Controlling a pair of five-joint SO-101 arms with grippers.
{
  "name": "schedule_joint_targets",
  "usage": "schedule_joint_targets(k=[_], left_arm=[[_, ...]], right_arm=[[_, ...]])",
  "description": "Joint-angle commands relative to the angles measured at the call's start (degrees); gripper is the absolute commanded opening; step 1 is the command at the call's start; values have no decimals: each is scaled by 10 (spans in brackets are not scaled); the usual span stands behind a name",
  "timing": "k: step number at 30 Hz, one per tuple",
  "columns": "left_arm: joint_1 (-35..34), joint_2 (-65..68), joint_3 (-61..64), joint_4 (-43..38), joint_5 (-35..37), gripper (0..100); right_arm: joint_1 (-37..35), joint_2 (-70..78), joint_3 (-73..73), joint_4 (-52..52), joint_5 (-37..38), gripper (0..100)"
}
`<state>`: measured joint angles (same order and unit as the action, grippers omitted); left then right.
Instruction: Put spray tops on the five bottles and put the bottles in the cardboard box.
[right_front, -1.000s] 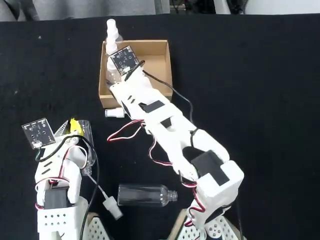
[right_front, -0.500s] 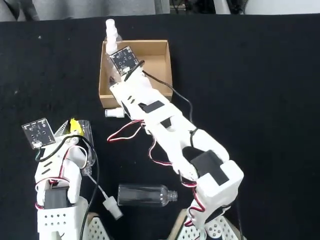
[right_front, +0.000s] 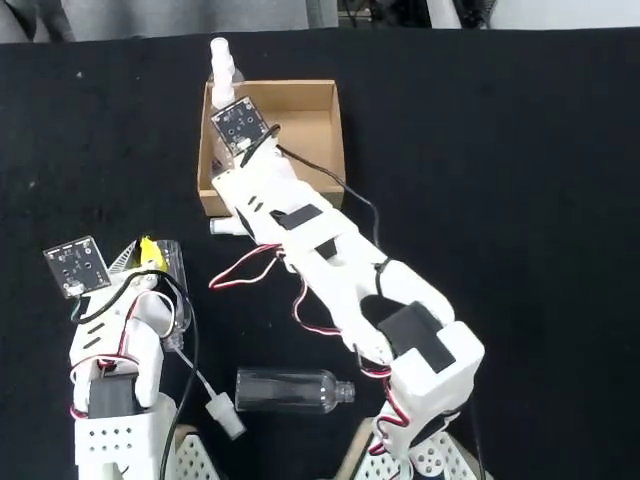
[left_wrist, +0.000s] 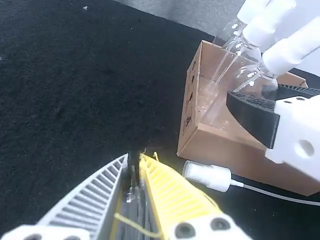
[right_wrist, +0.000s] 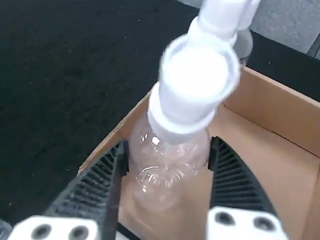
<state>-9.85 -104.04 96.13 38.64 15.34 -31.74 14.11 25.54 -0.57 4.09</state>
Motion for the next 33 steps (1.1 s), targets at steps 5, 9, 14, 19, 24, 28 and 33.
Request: schedule_joint_targets(k=[5,9,14,19,24,28,33], left_arm=[[-7,-6,13,3,4,30],[-7,-6,13,3,4,30],[-7,-6,13,3,4,30],[-7,-6,13,3,4,30],[-7,-6,13,3,3,30],[-7,-6,13,3,1,30],[-42,-6,13,-3,4,30]], right_arm=[[-17,-9,-24,43,1,350],[-17,-10,-23,43,1,355],[-17,-28,-19,62,1,355],[-16,-95,-20,154,1,355],[-16,-135,-19,220,1,354],[-17,-152,-20,264,1,354],[-16,-186,-20,329,1,354]])
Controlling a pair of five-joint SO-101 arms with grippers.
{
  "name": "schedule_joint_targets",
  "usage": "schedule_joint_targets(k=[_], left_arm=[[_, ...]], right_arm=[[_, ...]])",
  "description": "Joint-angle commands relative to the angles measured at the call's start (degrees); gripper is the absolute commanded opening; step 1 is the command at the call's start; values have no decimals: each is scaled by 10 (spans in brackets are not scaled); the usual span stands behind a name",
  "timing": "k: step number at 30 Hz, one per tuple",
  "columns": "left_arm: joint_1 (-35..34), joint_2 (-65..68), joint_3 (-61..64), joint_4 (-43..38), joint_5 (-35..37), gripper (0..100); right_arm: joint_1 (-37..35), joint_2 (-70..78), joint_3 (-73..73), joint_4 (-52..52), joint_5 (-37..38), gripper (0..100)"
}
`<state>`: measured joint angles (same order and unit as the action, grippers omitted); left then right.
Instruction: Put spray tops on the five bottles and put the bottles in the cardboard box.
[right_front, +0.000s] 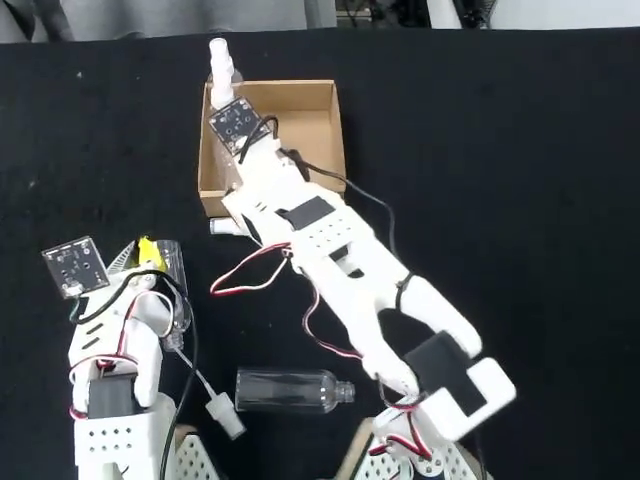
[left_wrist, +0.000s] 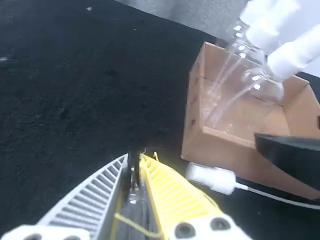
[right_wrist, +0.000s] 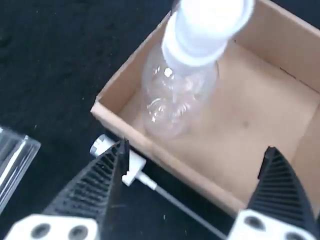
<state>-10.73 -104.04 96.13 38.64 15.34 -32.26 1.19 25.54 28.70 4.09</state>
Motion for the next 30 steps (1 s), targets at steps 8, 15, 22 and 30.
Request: schedule_joint_targets(k=[8,15,22,30], left_arm=[[-72,-6,13,-26,4,30],[-73,-6,13,-26,4,30],[-72,-6,13,-25,4,30],[-72,-6,13,-25,4,30]], right_arm=[[-11,-138,-20,169,1,354],[-11,-197,-21,276,5,354],[-40,-261,-19,394,2,354],[-126,-325,55,433,5,354]])
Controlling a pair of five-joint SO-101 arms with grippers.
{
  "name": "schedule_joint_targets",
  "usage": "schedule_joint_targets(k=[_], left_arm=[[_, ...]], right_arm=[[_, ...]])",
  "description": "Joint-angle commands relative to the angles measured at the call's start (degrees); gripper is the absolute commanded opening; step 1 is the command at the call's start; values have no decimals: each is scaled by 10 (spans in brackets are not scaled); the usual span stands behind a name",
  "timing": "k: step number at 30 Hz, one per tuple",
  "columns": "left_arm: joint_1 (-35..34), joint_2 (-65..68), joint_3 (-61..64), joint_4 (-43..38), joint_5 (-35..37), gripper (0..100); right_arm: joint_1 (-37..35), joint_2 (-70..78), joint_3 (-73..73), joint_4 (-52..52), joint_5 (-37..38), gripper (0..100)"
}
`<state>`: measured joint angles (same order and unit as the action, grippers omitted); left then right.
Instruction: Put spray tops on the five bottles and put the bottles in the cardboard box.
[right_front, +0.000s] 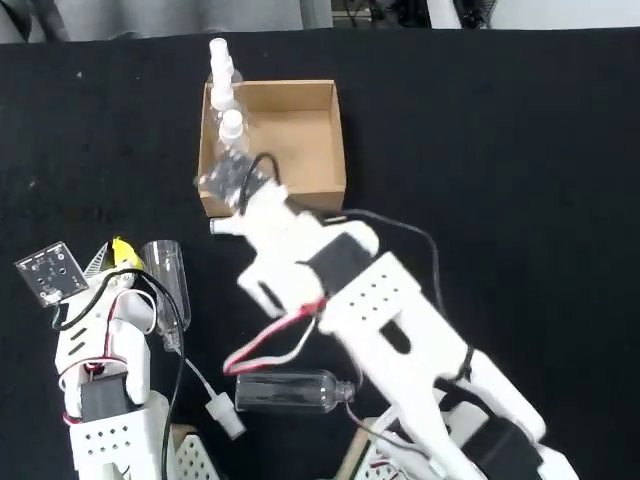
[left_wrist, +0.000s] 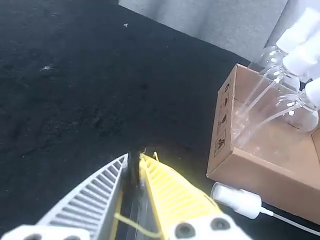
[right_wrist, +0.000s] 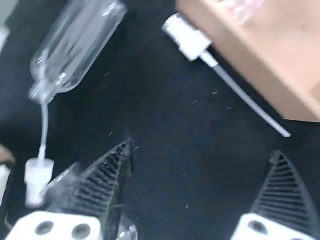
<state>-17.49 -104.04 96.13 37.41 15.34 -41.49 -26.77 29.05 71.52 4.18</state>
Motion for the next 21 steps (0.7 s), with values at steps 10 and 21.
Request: schedule_joint_targets(k=[10,21], left_arm=[[-4,-6,13,-12,4,30],[-4,-6,13,-12,4,30]], right_arm=[[-128,-162,142,6,6,354],[-207,-264,253,4,6,353]])
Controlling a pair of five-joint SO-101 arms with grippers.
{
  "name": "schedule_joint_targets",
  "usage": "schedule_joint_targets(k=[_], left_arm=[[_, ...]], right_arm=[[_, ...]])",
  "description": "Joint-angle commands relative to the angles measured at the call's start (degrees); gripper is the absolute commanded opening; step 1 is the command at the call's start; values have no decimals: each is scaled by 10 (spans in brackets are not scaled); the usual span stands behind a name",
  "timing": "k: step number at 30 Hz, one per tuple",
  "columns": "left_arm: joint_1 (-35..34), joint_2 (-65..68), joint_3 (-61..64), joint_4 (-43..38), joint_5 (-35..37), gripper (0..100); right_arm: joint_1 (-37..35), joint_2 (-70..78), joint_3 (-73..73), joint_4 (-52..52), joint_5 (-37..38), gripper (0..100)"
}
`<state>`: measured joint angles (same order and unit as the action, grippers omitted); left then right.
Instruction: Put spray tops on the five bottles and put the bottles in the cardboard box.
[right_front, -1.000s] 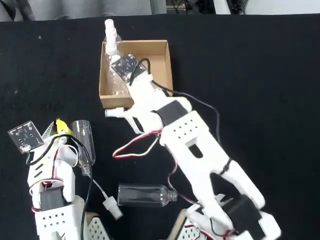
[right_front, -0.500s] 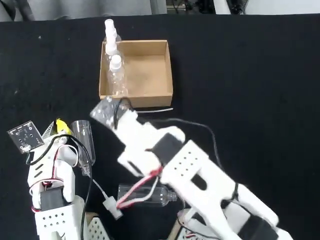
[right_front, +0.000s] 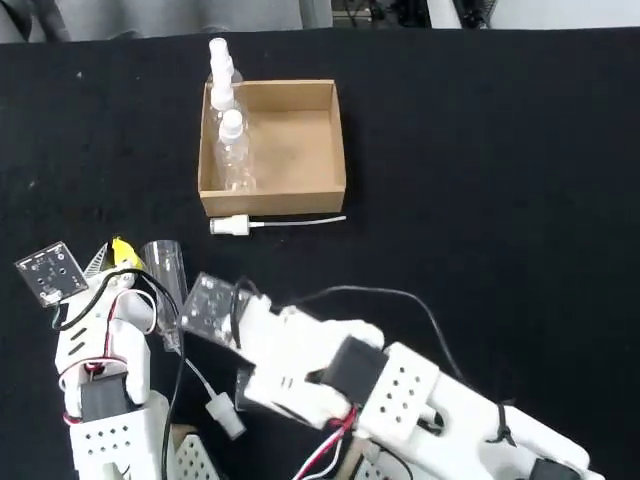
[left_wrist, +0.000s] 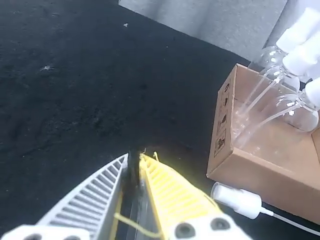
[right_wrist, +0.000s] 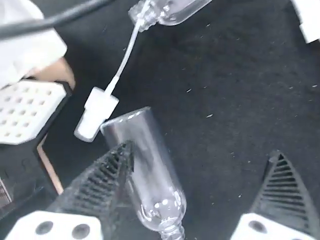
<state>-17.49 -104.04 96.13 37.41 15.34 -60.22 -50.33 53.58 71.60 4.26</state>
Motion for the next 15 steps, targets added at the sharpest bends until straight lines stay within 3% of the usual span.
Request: schedule_joint_targets(k=[1,11,15], left_arm=[[-4,-6,13,-12,4,30],[-4,-6,13,-12,4,30],[-4,-6,13,-12,4,30]], right_arm=[[-25,-32,15,4,5,353],[-78,-32,38,3,6,353],[-83,-32,79,-25,41,352]])
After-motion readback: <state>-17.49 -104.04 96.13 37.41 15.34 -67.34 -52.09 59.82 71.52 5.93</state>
